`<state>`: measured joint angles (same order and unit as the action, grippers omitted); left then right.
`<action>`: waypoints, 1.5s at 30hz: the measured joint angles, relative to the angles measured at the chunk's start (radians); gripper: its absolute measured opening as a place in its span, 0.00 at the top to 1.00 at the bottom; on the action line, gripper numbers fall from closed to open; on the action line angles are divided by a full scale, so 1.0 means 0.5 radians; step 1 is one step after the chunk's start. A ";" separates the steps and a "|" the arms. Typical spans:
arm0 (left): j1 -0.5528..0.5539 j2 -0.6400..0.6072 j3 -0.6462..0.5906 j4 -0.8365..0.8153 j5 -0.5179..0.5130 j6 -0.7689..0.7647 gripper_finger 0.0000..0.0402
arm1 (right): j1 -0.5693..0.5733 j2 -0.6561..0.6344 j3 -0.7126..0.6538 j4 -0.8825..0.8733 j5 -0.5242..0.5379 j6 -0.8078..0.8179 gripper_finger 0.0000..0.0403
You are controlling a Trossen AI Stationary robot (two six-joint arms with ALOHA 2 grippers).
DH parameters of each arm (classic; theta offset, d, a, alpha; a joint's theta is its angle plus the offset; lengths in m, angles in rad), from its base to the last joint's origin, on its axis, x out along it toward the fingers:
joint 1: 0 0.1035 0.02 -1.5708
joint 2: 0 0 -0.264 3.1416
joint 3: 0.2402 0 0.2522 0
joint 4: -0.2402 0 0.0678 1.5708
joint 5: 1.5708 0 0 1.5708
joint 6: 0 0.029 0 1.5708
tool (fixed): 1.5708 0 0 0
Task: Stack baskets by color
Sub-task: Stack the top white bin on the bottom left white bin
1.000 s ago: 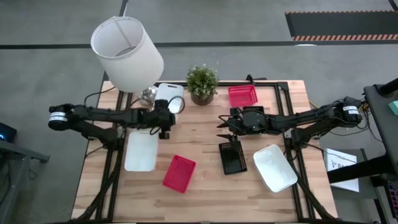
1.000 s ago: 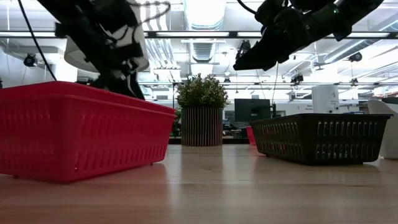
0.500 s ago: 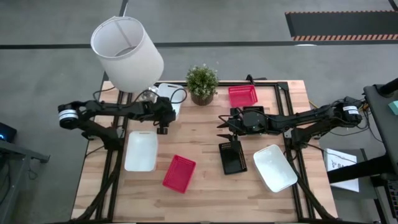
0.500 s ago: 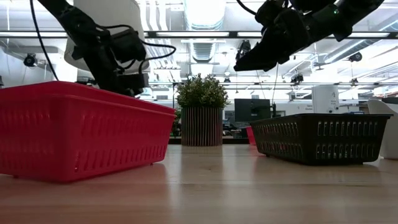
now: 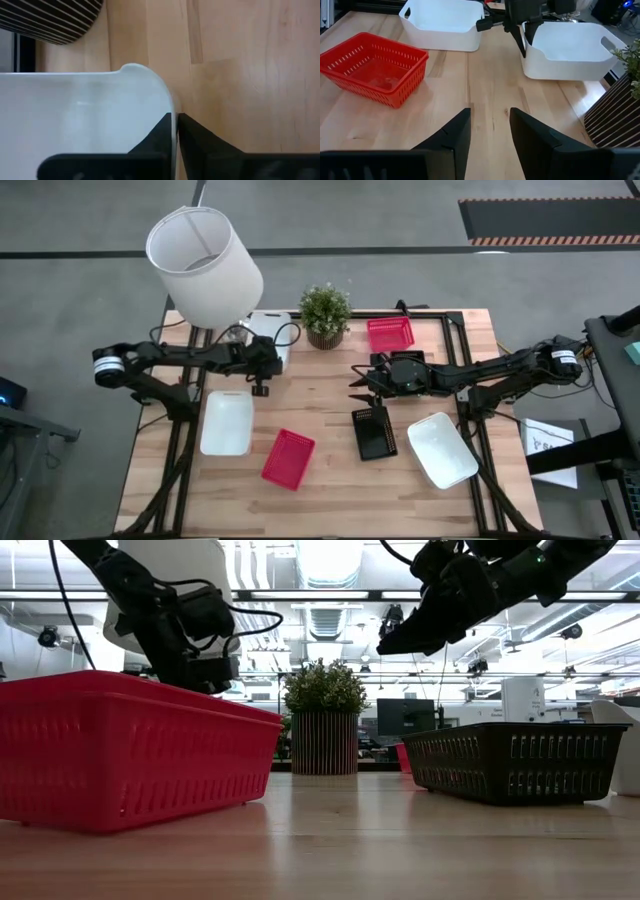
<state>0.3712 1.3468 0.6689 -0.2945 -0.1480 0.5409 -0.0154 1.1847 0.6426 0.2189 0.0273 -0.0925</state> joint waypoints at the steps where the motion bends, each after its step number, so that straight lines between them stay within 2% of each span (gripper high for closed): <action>1: -0.002 -0.007 0.000 -0.005 0.000 0.000 0.99 | 0.000 0.000 0.000 0.000 0.000 0.001 0.69; 8: -0.116 -0.124 0.001 -0.019 -0.024 -0.037 1.00 | 0.000 0.002 -0.013 -0.004 0.000 0.006 0.74; 13: -0.289 -0.282 0.048 -0.125 -0.087 -0.202 1.00 | 0.000 0.002 -0.017 -0.003 -0.002 0.005 0.78; 20: -0.629 -0.449 0.237 -0.385 -0.087 -0.654 1.00 | 0.000 0.002 -0.018 0.008 -0.003 -0.045 0.85; 26: -0.963 -0.481 0.431 -0.688 -0.119 -1.140 1.00 | 0.000 0.002 -0.018 0.013 -0.010 -0.047 0.89; 30: -1.185 -0.424 0.596 -0.871 -0.194 -1.380 1.00 | 0.000 0.002 -0.018 0.021 -0.010 -0.068 0.89; 36: -1.443 -0.245 0.932 -1.237 -0.201 -1.728 1.00 | 0.000 0.002 -0.018 0.054 -0.009 -0.099 0.89; 41: -1.597 -0.047 1.236 -1.783 -0.183 -2.072 1.00 | 0.000 0.002 -0.018 0.053 -0.008 -0.100 0.89; 45: -1.715 0.078 1.387 -2.196 -0.139 -2.356 1.00 | 0.000 0.002 -0.018 0.052 -0.006 -0.103 0.89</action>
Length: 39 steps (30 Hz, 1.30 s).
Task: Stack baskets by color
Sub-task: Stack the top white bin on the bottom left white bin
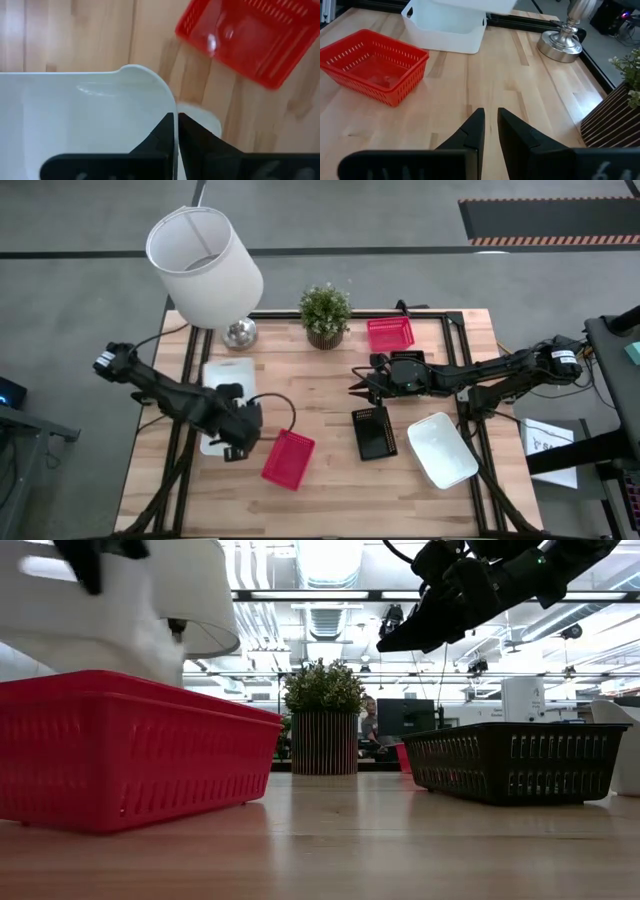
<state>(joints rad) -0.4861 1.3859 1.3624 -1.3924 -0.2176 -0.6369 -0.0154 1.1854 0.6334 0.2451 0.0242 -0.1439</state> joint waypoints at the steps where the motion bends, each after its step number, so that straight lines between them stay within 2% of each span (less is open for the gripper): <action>1: -0.032 0.019 0.018 -0.056 0.004 -0.060 1.00 | 0.000 0.001 0.000 0.000 0.004 -0.007 0.89; 6: -0.192 0.045 0.014 -0.120 0.113 -0.219 1.00 | 0.000 0.000 0.000 0.000 0.005 -0.022 0.89; 13: -0.320 0.045 0.010 -0.135 0.122 -0.276 1.00 | 0.000 0.001 0.000 0.046 0.005 -0.026 0.89; 20: -0.360 0.043 -0.065 0.103 0.136 -0.285 1.00 | 0.000 0.005 0.000 0.047 0.005 -0.021 0.89; 39: -0.370 0.044 -0.287 0.222 0.226 -0.327 1.00 | 0.000 0.008 0.000 0.046 0.005 -0.019 0.89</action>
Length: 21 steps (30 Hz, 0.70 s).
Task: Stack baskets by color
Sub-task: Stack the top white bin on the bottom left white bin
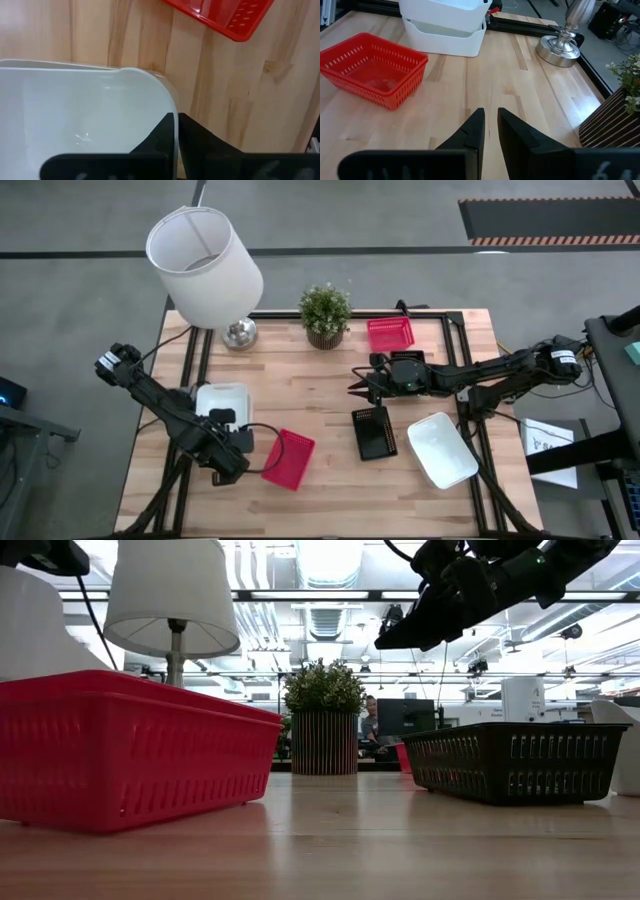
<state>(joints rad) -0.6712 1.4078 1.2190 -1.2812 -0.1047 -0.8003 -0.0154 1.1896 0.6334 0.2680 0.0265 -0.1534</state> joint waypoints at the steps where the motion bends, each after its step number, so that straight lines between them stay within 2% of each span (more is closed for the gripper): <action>1: 0.000 0.000 0.000 0.001 0.000 0.013 1.00 | 0.000 0.000 0.000 0.000 0.000 0.005 0.89; 8: 0.001 0.000 -0.004 0.004 -0.014 0.049 0.98 | 0.000 0.000 0.000 0.005 0.000 0.006 0.89; 21: 0.005 0.002 -0.056 0.028 -0.017 0.046 0.72 | 0.000 -0.001 0.000 0.010 0.001 0.018 0.89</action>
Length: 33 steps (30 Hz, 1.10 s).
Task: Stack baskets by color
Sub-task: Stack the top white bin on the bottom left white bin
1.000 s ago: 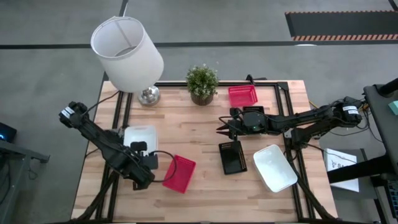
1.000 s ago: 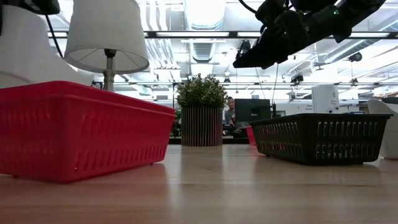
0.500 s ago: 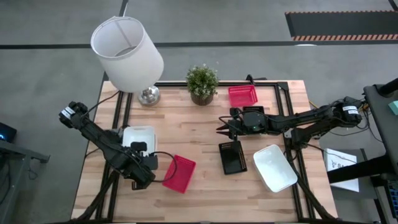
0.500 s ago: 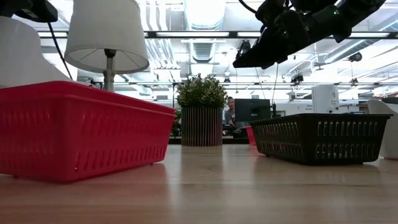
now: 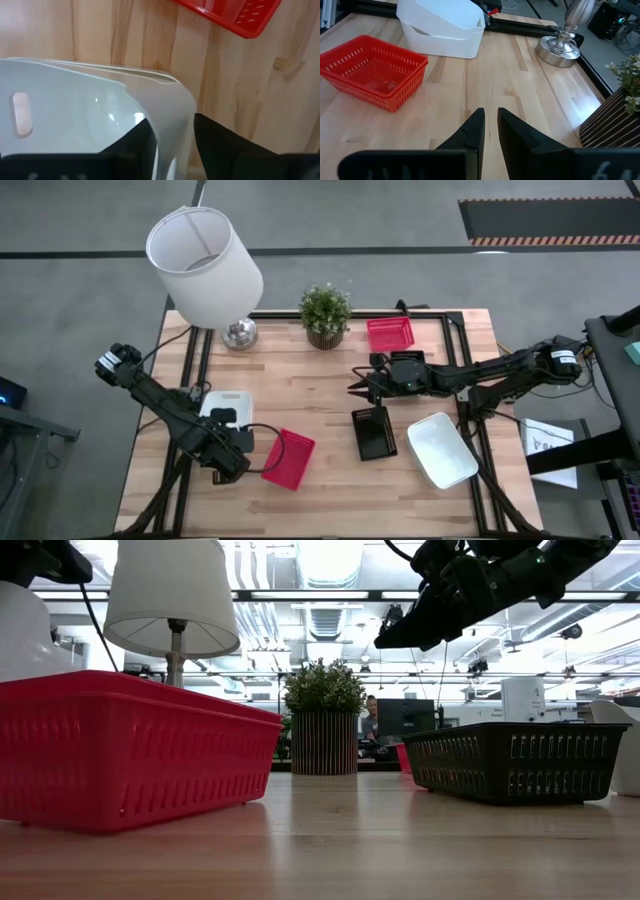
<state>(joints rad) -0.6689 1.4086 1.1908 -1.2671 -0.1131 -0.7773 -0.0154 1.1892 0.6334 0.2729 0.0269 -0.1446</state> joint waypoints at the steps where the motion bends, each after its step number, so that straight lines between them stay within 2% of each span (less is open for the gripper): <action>1: 0.000 0.000 0.008 0.003 0.001 -0.001 0.71 | 0.000 0.000 0.000 0.000 0.000 0.006 0.89; 10: 0.000 -0.002 0.165 -0.100 0.018 0.004 0.69 | 0.000 0.000 0.000 0.002 0.000 0.012 0.89; 16: -0.002 -0.041 0.239 -0.274 0.120 -0.003 0.70 | 0.000 0.000 0.000 0.004 0.000 0.012 0.89; 28: -0.001 -0.099 0.048 -0.249 0.106 0.002 0.89 | 0.000 0.000 0.000 0.002 0.000 0.039 0.89; 31: -0.001 -0.089 0.040 -0.246 0.054 0.003 0.97 | 0.001 0.000 0.000 0.003 0.000 0.035 0.89; 33: -0.001 -0.086 0.036 -0.249 0.012 -0.003 0.99 | 0.000 0.000 0.000 0.002 0.000 0.041 0.89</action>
<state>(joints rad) -0.6693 1.3657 1.2088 -1.3916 -0.1069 -0.7785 -0.0153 1.1892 0.6334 0.2741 0.0269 -0.1241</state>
